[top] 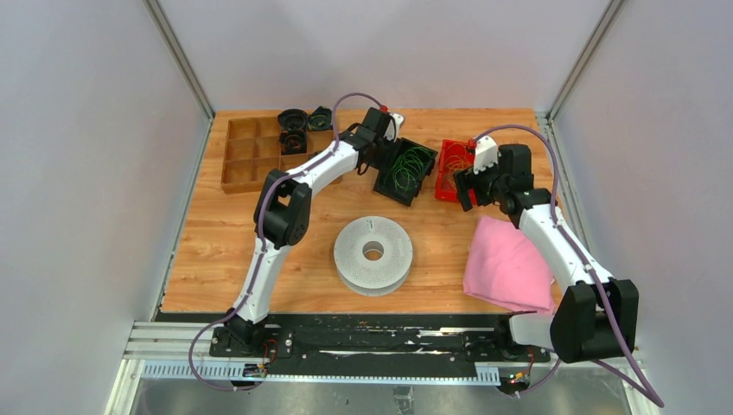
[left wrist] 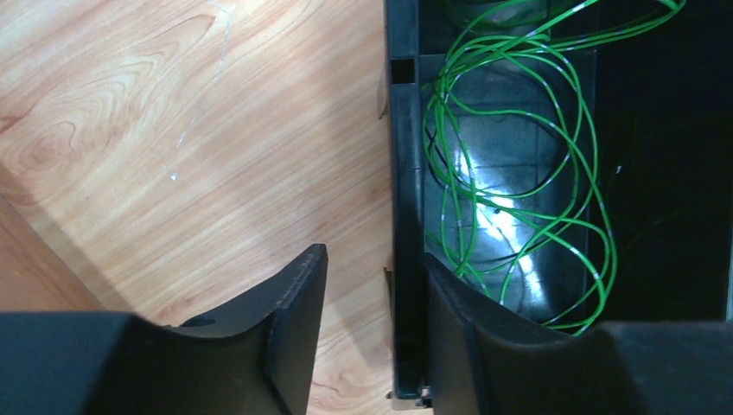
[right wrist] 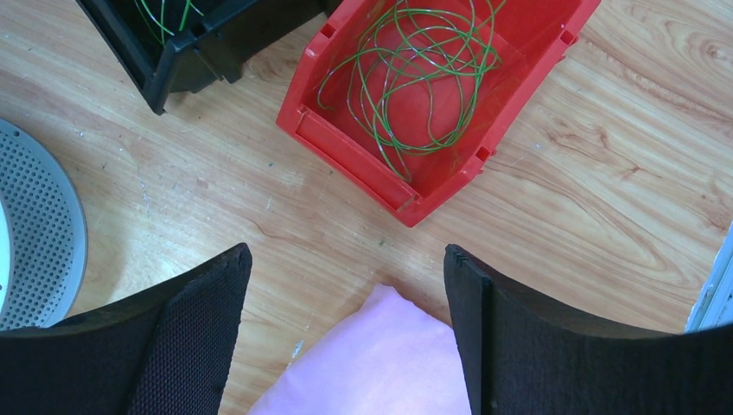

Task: Wrap the cables
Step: Adjust the storage box at the center of the board.

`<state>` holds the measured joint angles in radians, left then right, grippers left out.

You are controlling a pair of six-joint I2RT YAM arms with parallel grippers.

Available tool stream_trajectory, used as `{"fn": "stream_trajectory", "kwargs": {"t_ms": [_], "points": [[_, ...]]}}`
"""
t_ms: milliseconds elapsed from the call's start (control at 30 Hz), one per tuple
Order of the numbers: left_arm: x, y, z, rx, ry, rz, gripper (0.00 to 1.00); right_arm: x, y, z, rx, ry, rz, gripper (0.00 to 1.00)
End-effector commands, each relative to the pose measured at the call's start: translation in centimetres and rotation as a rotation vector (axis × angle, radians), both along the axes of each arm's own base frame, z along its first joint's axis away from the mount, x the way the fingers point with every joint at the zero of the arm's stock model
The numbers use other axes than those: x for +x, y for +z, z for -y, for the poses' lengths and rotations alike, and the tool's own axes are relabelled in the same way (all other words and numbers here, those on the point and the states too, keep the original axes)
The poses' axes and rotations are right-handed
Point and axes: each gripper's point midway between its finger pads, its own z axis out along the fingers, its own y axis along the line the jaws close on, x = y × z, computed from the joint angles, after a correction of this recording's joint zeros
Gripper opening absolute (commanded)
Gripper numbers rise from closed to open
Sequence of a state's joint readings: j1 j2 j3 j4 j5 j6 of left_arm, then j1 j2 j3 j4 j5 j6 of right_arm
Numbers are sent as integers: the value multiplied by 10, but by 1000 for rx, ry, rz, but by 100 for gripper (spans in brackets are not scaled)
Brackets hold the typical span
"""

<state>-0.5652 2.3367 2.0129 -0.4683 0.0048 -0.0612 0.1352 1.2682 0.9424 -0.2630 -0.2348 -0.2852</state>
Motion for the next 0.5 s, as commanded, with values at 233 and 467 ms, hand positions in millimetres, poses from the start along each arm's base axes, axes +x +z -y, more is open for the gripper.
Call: {"fn": "stream_trajectory", "kwargs": {"t_ms": [233, 467], "points": [[5, 0, -9, -39, 162, -5, 22, -5, -2, -6, -1, 30, -2, 81], [18, 1, -21, -123, 281, -37, 12, -5, -5, -8, 12, 29, -18, 81]]}}
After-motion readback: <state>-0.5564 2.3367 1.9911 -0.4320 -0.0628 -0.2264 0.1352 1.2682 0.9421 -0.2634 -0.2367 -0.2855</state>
